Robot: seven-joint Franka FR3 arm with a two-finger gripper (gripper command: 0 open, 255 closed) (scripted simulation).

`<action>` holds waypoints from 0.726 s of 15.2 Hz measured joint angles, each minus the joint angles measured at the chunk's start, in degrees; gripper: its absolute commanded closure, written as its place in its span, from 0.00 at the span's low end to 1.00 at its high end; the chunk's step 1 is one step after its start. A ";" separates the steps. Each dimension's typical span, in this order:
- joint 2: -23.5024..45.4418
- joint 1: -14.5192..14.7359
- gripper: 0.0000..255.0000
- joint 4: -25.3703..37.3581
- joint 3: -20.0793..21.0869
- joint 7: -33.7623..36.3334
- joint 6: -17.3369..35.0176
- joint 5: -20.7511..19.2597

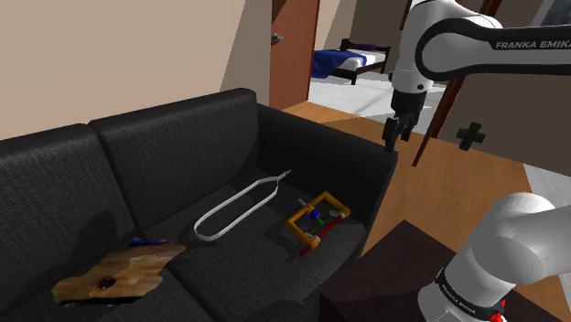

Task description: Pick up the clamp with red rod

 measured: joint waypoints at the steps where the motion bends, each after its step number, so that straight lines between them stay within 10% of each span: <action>1: 0.00 0.00 0.00 0.00 0.00 0.00 0.00 0.00; 11: 4.01 1.40 0.00 -14.70 1.40 4.33 24.69 1.33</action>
